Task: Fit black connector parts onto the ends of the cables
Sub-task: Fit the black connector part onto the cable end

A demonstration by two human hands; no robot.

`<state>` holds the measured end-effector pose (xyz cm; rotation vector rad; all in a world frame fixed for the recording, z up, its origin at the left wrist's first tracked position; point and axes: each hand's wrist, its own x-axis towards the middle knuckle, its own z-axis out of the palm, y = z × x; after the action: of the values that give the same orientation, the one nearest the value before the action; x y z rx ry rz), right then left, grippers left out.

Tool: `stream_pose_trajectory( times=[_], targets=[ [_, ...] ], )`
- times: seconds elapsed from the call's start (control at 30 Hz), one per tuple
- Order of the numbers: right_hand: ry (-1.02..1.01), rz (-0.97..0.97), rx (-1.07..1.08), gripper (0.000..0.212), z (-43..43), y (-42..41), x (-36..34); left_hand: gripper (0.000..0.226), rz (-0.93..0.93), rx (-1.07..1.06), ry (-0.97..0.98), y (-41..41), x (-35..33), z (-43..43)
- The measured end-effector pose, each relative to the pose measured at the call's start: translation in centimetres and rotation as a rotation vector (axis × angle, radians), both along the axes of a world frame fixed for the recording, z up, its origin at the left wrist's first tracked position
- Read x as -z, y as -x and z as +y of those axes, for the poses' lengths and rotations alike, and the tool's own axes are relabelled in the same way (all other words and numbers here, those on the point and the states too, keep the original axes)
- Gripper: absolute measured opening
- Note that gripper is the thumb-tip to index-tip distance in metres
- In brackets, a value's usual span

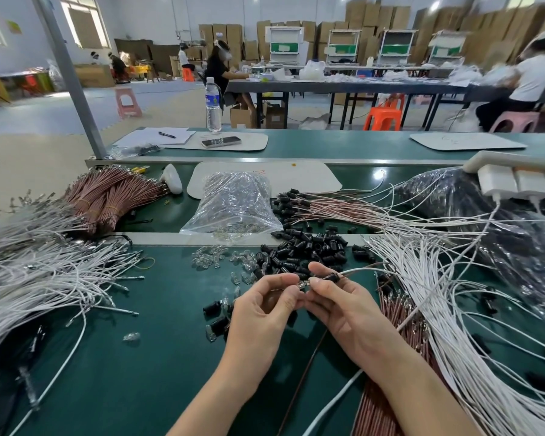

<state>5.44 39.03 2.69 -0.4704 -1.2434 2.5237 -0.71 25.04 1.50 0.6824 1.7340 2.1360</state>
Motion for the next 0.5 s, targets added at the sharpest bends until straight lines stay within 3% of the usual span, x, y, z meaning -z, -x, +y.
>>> stream_pose_trajectory(
  times=[0.5],
  targets=[
    [0.009,-0.006,-0.001,0.030,-0.03,-0.14,-0.10,0.015,0.046,0.013,0.058,0.10,0.20,0.12]
  ],
)
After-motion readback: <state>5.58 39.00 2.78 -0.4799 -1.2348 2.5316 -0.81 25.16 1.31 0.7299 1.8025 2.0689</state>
